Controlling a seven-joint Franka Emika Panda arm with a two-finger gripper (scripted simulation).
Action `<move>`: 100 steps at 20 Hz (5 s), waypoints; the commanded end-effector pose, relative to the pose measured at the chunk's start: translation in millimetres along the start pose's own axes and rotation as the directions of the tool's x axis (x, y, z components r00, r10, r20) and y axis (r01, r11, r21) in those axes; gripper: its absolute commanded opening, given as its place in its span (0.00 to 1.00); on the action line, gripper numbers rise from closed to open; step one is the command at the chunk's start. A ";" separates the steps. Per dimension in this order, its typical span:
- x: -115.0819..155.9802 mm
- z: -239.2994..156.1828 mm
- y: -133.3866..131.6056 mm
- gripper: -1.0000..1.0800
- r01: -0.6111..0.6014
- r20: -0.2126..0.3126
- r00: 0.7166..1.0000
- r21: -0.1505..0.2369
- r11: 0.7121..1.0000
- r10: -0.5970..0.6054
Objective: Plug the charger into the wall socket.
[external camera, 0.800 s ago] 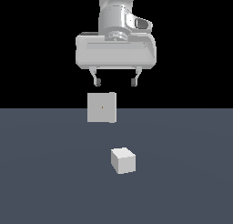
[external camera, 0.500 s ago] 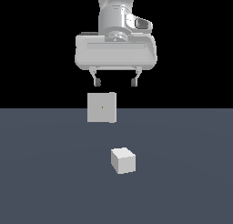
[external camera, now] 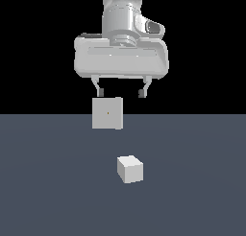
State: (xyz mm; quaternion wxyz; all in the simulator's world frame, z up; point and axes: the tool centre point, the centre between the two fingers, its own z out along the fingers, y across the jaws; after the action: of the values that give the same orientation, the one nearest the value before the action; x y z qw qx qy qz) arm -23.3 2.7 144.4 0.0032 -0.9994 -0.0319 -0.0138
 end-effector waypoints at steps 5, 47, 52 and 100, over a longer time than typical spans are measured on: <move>-29.4 25.1 -0.2 0.96 0.089 -0.029 0.996 0.002 0.996 -0.089; -84.1 129.3 8.3 0.96 0.264 -0.088 0.961 0.002 0.965 -0.262; -84.1 130.3 8.4 0.00 0.264 -0.088 0.961 0.002 0.965 -0.262; 44.6 50.6 -66.4 0.00 -0.287 -0.093 0.954 -0.013 0.958 0.284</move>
State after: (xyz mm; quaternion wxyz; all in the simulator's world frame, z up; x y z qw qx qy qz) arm 13.9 71.3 93.0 -0.0060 -0.9928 0.1040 -0.0587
